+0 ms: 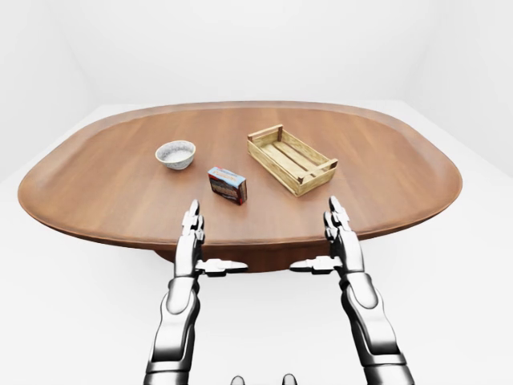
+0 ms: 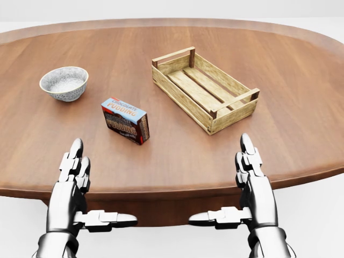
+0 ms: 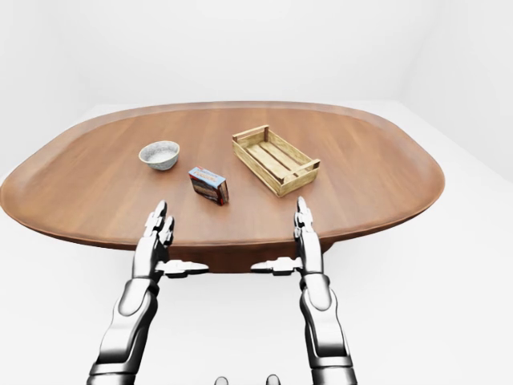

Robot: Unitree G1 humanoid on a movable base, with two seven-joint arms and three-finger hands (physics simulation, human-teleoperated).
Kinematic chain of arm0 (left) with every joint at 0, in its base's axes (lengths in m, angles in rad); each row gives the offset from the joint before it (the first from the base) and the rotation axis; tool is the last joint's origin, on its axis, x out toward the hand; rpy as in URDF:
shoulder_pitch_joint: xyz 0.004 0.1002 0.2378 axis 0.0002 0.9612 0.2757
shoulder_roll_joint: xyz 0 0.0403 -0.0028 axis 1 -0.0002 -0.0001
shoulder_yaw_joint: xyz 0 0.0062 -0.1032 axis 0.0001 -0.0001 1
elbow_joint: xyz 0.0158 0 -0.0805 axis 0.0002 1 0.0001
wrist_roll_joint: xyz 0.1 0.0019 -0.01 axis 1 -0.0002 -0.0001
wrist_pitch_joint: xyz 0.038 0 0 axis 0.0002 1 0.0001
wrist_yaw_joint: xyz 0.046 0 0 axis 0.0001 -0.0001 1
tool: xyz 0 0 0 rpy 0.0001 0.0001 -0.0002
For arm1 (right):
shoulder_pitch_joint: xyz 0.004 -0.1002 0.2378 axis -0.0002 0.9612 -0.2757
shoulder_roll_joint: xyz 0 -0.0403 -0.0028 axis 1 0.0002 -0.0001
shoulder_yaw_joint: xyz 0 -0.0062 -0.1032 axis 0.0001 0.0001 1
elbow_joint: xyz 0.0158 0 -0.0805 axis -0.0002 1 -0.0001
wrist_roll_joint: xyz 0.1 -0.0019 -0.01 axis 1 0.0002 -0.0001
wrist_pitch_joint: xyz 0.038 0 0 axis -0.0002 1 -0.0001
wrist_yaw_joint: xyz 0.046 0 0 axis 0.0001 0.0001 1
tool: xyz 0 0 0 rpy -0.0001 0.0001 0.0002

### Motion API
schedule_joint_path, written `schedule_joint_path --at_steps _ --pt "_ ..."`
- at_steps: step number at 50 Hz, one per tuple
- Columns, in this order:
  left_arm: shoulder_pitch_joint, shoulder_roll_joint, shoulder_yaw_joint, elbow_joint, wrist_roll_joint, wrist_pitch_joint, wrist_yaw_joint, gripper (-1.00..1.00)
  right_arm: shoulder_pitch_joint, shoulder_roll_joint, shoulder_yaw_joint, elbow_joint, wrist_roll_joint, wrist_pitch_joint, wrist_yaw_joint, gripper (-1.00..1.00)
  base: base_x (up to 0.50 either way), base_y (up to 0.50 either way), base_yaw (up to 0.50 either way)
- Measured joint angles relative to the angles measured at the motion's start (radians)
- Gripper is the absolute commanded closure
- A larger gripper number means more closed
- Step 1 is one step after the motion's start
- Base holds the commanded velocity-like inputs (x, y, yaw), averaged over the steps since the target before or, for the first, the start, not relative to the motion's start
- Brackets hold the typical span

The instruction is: Pick up the chocolate pudding and put it in the tray.

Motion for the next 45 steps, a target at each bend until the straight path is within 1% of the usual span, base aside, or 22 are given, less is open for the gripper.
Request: schedule_joint_path --at_steps 16,30,45 --pt "-0.016 0.013 0.023 0.029 -0.012 0.005 -0.014 -1.00 0.004 -0.009 -0.011 0.003 -0.008 -0.021 0.025 -1.00 0.00 0.00 0.00" --pt "-0.022 0.015 0.027 0.040 -0.011 0.010 -0.016 -1.00 0.004 -0.010 -0.009 0.001 -0.025 -0.024 0.030 -1.00 0.00 0.00 0.00" --pt "-0.021 0.015 0.026 0.037 -0.009 0.015 -0.016 -1.00 0.002 -0.011 -0.009 0.005 -0.034 -0.024 0.032 -1.00 0.00 0.17 0.00"
